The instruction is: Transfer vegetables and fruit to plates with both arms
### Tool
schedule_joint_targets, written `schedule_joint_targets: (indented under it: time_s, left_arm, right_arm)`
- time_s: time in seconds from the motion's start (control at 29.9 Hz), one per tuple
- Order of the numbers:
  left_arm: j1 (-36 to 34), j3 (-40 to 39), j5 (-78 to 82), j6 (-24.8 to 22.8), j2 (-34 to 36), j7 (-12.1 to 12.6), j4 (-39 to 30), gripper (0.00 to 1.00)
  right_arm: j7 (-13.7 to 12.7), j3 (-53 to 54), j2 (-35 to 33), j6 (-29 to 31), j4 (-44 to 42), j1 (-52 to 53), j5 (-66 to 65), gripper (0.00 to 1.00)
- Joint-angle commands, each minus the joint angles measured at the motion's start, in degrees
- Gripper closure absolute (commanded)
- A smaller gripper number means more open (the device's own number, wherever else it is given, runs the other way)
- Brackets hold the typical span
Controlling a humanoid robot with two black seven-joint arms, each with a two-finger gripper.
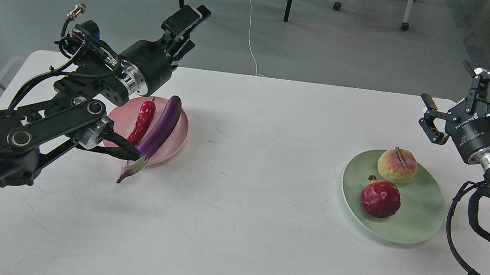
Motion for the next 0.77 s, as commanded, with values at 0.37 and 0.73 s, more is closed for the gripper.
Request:
schedule_joint_targets:
  time_s: [0.37, 0.73]
  left_arm:
    - [21.2, -25.0, 3.3, -12.5, -16.5, -0.4, 0.7, 0.02]
    - [23.0, -27.8, 4.5, -12.6, -19.0, -0.8, 0.6, 0.02]
  right_arm:
    - [0.0, -4.9, 9.2, -6.8, 0.2, 2.2, -3.7, 0.01]
    - [0.0, -4.3, 10.2, -8.3, 2.1, 1.8, -5.4, 0.01]
